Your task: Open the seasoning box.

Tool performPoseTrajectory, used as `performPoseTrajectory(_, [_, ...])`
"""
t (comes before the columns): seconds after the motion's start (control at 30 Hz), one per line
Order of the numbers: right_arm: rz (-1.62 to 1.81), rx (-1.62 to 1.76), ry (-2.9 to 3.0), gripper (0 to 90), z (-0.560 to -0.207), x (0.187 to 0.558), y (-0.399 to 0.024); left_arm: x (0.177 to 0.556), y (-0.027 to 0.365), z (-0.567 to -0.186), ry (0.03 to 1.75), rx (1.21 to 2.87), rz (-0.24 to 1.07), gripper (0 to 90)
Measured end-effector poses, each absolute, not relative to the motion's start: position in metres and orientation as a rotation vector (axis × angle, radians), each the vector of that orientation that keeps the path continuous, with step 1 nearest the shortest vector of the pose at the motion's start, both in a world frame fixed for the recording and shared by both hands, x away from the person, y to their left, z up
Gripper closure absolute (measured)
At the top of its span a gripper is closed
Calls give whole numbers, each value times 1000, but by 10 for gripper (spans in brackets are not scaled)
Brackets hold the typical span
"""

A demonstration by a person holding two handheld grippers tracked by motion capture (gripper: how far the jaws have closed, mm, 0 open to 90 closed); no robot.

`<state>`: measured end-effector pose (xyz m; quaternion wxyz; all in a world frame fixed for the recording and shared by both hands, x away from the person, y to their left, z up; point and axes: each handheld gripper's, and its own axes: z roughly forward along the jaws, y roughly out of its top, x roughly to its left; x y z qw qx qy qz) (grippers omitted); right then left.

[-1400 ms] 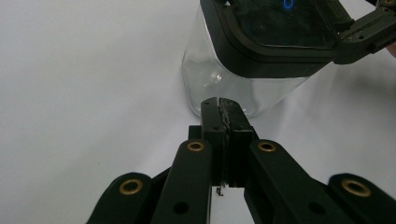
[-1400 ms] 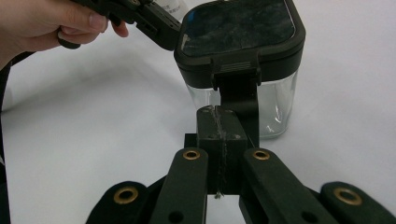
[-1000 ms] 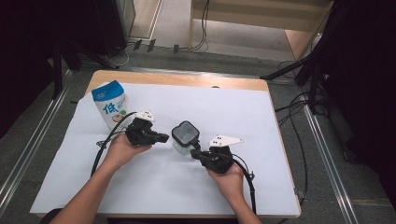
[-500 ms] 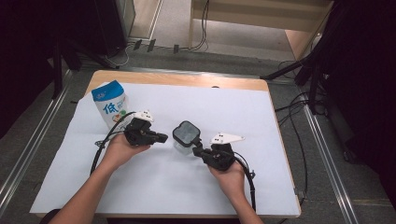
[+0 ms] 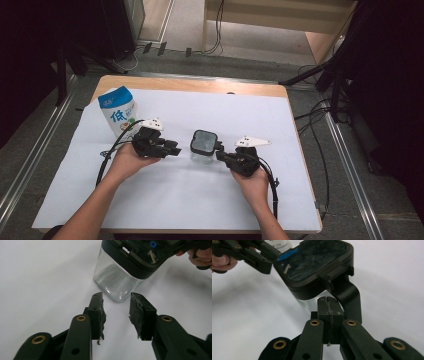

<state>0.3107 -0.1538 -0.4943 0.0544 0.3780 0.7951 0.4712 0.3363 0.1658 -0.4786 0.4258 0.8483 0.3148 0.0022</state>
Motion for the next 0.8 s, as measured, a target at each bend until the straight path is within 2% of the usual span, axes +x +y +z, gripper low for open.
performPoseTrajectory(0.27, [1428, 1188, 2396, 900, -495, 320, -160, 333, 165, -477, 772, 2118, 30, 518])
performPoseTrajectory(0.53, [1404, 1211, 2387, 900, -495, 328, -165, 328, 162, -473, 762, 2111, 30, 501])
performPoseTrajectory(0.8, [1419, 1198, 2387, 900, -486, 326, -175, 326, 163, -471, 719, 2094, 138, 442])
